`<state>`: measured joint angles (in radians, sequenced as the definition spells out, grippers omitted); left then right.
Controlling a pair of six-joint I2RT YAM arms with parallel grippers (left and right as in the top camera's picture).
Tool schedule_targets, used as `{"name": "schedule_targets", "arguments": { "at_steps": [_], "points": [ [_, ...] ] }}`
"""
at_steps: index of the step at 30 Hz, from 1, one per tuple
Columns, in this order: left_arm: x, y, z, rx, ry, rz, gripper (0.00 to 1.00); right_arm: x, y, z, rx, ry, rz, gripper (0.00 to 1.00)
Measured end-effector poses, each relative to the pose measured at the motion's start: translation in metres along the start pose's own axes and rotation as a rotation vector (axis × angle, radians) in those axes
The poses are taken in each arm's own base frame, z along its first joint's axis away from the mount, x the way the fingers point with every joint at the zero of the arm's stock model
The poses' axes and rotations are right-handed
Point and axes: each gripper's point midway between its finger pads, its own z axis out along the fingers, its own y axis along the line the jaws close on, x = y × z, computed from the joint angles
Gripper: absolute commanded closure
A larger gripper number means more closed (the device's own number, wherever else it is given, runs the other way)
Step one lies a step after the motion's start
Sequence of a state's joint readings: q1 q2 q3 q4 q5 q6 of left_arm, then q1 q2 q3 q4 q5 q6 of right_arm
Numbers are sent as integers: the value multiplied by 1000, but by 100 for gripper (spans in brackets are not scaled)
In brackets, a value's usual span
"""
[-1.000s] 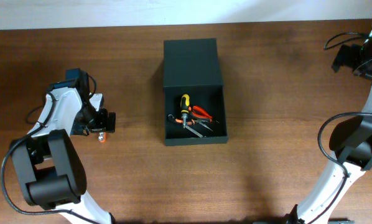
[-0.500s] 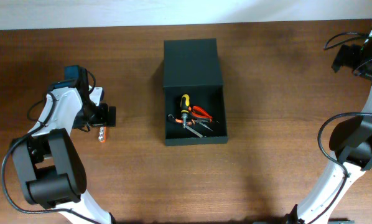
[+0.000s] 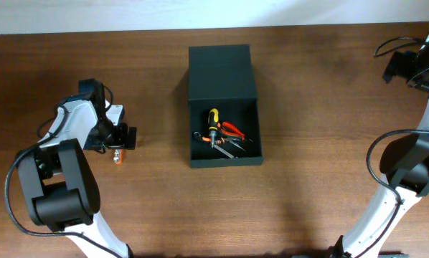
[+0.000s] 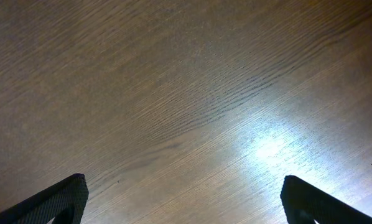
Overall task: Pack container
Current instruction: 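Align the left gripper above the socket rail's length, then lower the left gripper and close on the orange socket rail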
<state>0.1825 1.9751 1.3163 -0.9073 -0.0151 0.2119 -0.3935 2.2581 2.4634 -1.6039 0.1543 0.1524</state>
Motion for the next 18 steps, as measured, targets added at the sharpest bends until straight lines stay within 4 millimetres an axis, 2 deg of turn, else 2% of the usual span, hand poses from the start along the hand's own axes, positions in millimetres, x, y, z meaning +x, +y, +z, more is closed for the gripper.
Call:
{"name": "schedule_targets", "arguments": {
  "at_steps": [18],
  "points": [
    [-5,1,0,-5,-21,6,1,0,0,0,0,0,0,1]
  ]
}}
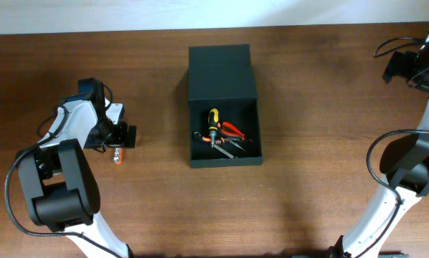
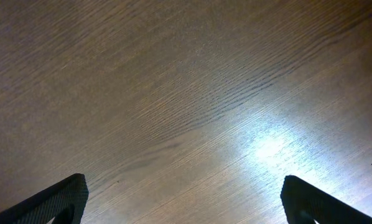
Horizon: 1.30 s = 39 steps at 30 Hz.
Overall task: Pack container
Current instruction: 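Lower the left gripper and close on the orange socket rail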
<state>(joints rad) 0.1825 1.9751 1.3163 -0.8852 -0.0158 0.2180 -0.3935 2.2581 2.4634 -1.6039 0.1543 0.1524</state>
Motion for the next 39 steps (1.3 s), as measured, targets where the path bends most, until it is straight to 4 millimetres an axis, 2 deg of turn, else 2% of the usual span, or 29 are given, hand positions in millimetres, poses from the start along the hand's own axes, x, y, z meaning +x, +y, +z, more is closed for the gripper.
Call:
{"name": "schedule_targets", "arguments": {
  "at_steps": [18,22,37,39],
  "points": [
    [-2,-8,0,45,-10,1,1,0,0,0,0,0,0,1],
    [2,-7,10,43,20,3,1,0,0,0,0,0,0,1],
    [1,-7,10,39,20,0,1,0,0,0,0,0,0,1],
    [1,-7,10,39,20,0,4,0,0,0,0,0,0,1]
  ]
}}
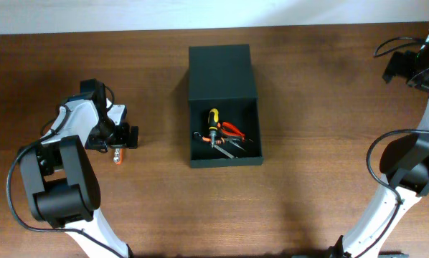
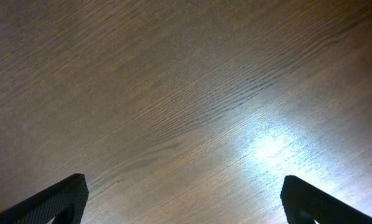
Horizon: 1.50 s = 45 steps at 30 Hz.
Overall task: Pack container
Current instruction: 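Lower the left gripper and close on the orange socket rail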
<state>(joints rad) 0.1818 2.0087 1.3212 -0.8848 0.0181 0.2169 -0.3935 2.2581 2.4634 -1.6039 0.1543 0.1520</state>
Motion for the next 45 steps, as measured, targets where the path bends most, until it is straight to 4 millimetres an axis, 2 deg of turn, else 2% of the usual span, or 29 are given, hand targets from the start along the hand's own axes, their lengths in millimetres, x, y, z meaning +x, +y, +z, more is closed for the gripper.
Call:
{"name": "schedule_targets", "arguments": {
  "at_steps": [4,10,14,17,21,25,29,34,45],
  "points": [
    [-1,3,1,-14,-1,0,24,0,0,0,0,0,0,1],
    [-2,6,1,-31,-1,-2,35,0,0,0,0,0,0,1],
    [-2,7,1,-32,-2,-4,36,0,0,0,0,0,0,1],
    [-2,7,1,-32,-2,-4,44,0,0,0,0,0,0,1],
    [-7,7,0,-27,-9,-8,47,0,0,0,0,0,1,1],
    [-15,6,-1,-13,-25,-12,60,0,0,0,0,0,0,1],
    [-16,5,-1,-7,-27,-14,62,0,0,0,0,0,0,1],
    [-16,4,-1,-1,-27,-18,75,0,0,0,0,0,0,1],
    [-13,3,-1,6,-16,-18,81,0,0,0,0,0,0,1]
  ]
}}
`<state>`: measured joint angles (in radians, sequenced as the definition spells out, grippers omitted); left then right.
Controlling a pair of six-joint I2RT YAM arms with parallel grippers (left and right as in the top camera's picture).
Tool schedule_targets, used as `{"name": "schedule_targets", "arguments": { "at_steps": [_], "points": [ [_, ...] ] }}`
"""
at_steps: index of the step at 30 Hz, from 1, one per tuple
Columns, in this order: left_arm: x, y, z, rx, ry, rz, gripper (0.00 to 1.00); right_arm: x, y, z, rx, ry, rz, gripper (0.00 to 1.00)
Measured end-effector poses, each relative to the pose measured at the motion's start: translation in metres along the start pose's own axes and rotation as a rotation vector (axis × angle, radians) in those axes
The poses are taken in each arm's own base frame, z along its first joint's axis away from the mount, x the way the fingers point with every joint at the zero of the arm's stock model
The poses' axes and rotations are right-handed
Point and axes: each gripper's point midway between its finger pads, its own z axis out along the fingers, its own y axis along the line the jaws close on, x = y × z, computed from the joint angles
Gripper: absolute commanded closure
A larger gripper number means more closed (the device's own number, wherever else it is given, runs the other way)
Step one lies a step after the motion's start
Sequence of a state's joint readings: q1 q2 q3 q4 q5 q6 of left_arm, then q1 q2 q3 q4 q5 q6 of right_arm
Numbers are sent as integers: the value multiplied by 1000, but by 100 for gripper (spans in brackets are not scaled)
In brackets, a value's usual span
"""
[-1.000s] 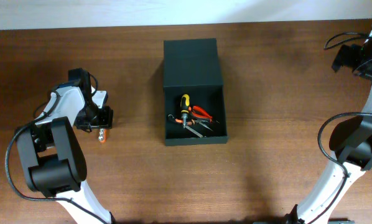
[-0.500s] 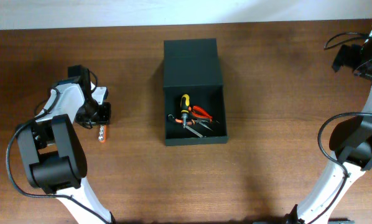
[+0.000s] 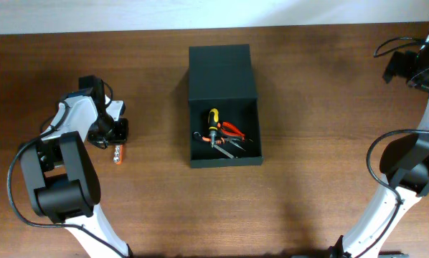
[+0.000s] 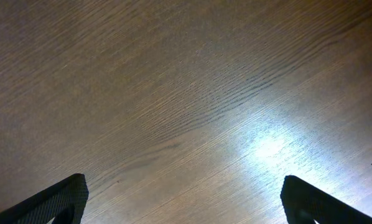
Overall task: Pack container
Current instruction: 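Lower the left gripper and close on the orange socket rail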
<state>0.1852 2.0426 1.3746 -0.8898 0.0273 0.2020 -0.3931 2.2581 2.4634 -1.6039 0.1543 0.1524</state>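
A black box [image 3: 224,152] stands open at the table's middle, its lid [image 3: 222,73] folded back behind it. Inside lie a yellow-and-black screwdriver [image 3: 213,118], red-handled pliers [image 3: 233,130] and some metal pieces. A small orange-and-silver item [image 3: 117,153] lies on the table left of the box. My left gripper [image 3: 114,131] hovers just above and behind that item; its jaws are too small to read. My right gripper [image 4: 183,200] is open over bare wood at the far right back corner, with nothing between its fingers [image 4: 61,199].
The wooden table [image 3: 308,179] runs wide around the box. The right arm's base [image 3: 408,172] stands at the right edge and the left arm's base [image 3: 60,193] at the front left. Cables hang by the right wrist [image 3: 408,64].
My left gripper has shifted a little to the left and back, away from the box. The small orange item lies where it was. The right gripper has not moved.
The left gripper stood just over the small orange item at every moment, its head turning and sliding slightly left each time. The item stayed on the table. The box, its contents and the open right gripper stayed unchanged throughout.
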Motion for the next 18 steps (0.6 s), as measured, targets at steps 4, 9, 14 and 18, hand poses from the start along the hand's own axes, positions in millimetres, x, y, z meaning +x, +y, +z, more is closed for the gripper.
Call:
{"name": "schedule_targets", "arguments": {
  "at_steps": [4,9,14,18],
  "points": [
    [1,-1,0,3,2,0,85,0,0,0,0,0,1,1],
    [1,-1,0,4,4,-1,85,0,0,0,0,0,0,1],
    [1,-1,-2,7,18,-1,85,0,0,0,0,0,0,1],
    [-13,1,-18,2,-6,0,86,0,0,0,0,0,0,1]
  ]
}}
